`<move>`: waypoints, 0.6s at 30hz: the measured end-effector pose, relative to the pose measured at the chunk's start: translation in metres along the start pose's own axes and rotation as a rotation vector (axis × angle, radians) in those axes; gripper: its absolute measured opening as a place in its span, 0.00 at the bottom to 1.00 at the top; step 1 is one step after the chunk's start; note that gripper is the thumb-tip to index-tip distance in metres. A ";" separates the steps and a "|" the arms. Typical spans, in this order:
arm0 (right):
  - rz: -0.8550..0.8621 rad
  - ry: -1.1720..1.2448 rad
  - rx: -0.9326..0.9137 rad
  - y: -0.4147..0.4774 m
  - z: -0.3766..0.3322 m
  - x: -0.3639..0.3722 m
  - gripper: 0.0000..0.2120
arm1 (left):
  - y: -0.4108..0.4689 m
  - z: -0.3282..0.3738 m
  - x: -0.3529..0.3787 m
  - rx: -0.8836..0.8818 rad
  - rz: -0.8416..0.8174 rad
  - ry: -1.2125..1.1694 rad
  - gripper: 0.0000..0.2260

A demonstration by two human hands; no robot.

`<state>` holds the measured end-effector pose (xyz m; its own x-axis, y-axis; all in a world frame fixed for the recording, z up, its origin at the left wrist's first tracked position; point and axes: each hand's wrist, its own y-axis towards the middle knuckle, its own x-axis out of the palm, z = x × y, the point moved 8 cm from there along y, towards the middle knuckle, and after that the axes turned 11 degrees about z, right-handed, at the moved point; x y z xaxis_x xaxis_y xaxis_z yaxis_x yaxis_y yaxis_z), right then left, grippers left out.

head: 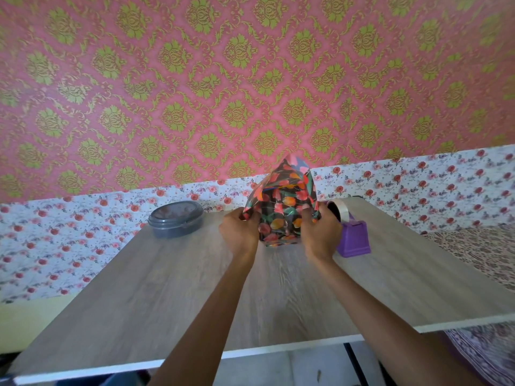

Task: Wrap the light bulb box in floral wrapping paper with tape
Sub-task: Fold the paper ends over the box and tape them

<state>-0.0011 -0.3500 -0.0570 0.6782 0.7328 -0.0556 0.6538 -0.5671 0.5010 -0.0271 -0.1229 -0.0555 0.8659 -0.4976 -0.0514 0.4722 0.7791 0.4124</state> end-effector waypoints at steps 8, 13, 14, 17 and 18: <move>-0.045 0.046 -0.175 0.027 -0.015 -0.011 0.08 | -0.003 0.037 -0.004 0.197 -0.035 0.006 0.13; -0.128 0.015 -0.306 0.054 -0.028 -0.005 0.10 | 0.006 0.068 -0.005 0.383 -0.115 0.046 0.13; -0.142 0.017 -0.305 0.059 -0.026 -0.005 0.11 | 0.008 0.068 -0.003 0.394 -0.130 0.064 0.14; -0.187 0.060 -0.307 0.067 -0.022 -0.006 0.19 | 0.015 0.065 -0.003 0.377 -0.107 0.040 0.17; -0.203 0.071 -0.300 0.069 -0.021 -0.007 0.20 | 0.017 0.064 -0.004 0.367 -0.094 0.031 0.17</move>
<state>0.0321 -0.3865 -0.0038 0.5127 0.8495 -0.1249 0.6380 -0.2795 0.7175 -0.0334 -0.1323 0.0098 0.8290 -0.5440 -0.1295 0.4638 0.5396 0.7026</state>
